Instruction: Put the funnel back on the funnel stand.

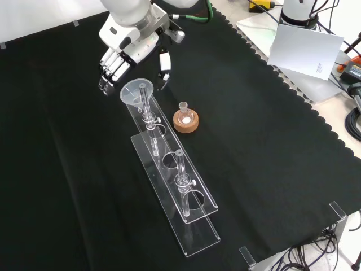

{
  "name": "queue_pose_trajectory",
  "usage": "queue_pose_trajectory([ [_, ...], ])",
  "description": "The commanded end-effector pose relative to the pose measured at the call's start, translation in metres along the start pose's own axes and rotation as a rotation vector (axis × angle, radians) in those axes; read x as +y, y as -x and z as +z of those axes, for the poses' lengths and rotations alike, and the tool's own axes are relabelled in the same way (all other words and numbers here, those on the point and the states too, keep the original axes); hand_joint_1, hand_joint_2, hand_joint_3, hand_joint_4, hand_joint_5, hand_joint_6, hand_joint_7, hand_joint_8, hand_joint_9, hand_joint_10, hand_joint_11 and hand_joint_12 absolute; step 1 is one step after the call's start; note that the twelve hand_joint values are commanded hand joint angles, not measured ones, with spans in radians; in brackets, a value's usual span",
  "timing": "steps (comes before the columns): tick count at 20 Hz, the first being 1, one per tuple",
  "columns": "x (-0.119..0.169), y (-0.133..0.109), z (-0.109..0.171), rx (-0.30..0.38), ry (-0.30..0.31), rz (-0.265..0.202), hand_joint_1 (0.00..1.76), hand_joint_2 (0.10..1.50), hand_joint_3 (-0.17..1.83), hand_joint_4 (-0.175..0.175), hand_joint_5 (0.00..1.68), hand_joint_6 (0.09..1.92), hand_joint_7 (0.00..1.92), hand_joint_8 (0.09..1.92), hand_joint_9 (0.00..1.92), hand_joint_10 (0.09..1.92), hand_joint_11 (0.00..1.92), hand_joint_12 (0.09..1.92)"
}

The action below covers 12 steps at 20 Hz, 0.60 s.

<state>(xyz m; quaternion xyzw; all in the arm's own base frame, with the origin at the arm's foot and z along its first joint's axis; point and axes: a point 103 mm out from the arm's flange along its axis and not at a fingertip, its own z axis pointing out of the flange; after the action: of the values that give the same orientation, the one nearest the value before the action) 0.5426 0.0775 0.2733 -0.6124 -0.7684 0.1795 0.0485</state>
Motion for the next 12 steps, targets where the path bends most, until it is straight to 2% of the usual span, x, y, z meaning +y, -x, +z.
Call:
queue_pose_trajectory([
  [1,-0.033,0.003,-0.019,0.045,0.062,0.035,0.72,0.61,0.54,-0.028,0.04,0.09,0.00,0.27,0.09,0.81,0.15,1.47],
  [7,-0.084,0.012,-0.033,0.107,0.140,0.090,0.70,0.61,0.52,-0.034,0.08,0.09,0.00,0.39,0.12,0.82,0.15,1.48],
  [12,-0.131,0.019,-0.033,0.147,0.173,0.140,0.69,0.62,0.51,-0.038,0.10,0.09,0.00,0.44,0.14,0.82,0.15,1.48],
])
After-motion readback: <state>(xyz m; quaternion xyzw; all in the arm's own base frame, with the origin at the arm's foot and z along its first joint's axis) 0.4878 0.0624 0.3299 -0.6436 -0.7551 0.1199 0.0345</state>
